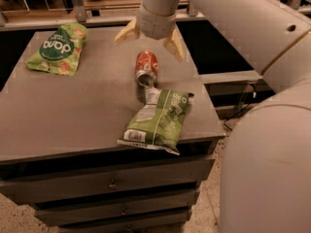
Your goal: Move coke can near green jalapeno chip bag
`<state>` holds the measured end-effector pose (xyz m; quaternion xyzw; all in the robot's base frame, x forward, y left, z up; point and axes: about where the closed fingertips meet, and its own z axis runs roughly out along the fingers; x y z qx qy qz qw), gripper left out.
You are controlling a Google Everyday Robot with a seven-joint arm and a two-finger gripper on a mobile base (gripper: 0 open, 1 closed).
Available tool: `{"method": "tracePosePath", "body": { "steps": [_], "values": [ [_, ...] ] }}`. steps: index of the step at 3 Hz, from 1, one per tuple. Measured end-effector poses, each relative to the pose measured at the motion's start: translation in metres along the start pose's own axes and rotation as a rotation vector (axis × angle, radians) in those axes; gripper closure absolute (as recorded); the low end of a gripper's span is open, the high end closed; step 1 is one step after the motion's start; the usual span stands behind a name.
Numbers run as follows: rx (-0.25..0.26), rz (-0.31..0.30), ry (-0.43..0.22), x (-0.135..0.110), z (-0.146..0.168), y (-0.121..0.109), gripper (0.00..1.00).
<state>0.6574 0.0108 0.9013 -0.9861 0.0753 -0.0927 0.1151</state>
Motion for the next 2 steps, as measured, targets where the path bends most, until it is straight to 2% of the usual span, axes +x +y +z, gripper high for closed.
{"method": "tracePosePath", "body": {
  "steps": [1, 2],
  "values": [
    [0.044, 0.056, 0.041, 0.0096, -0.0330, 0.0002, 0.00],
    [0.050, 0.056, 0.046, 0.0116, -0.0319, -0.0017, 0.00]
  ]
}}
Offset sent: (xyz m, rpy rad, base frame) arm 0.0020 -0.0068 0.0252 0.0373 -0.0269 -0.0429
